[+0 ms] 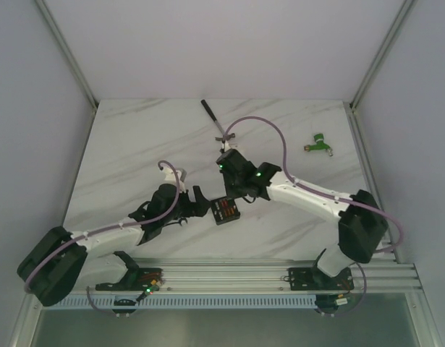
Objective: Snap on the fuse box
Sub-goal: Install the fuse at the fuse box base.
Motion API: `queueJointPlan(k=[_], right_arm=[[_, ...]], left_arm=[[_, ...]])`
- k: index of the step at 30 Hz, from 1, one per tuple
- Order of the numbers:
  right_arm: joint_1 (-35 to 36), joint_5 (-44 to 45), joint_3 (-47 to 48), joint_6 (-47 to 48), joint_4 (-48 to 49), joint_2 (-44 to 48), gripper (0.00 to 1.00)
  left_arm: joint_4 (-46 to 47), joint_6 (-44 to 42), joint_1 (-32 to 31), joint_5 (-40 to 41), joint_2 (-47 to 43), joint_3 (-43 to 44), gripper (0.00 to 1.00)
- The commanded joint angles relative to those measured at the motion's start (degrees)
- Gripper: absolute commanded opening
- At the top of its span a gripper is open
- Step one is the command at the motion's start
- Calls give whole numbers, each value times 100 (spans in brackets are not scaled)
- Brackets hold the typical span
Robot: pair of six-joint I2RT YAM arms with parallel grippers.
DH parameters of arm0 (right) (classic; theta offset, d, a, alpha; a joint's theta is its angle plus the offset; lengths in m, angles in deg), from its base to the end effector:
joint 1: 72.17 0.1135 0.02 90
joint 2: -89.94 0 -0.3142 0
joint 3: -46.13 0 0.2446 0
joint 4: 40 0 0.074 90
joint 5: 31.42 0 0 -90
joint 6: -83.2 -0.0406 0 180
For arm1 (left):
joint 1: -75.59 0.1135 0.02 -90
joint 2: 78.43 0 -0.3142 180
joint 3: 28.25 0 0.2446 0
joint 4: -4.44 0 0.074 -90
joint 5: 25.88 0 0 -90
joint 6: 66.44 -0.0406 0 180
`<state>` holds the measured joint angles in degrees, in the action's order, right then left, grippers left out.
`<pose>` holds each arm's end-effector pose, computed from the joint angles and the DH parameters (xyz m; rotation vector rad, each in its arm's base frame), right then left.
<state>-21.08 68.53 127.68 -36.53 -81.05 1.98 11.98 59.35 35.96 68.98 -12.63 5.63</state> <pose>0.2121 0.2516 0.3162 -0.3696 2.4042 0.4523 0.1586 -0.1269 0.2235 0.0128 2.0769 -0.7490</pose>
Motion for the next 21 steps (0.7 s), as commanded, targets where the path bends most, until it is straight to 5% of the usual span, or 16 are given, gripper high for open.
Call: queueJointPlan(k=[1,21], right_arm=[[190,524,502,17,-890,-544,0],[353,881,1294,18,-1229,-1842,0]], left_arm=[[459,-40,125,-517,416,97,100],[1102,709,650,-1347,1049,-136,100]])
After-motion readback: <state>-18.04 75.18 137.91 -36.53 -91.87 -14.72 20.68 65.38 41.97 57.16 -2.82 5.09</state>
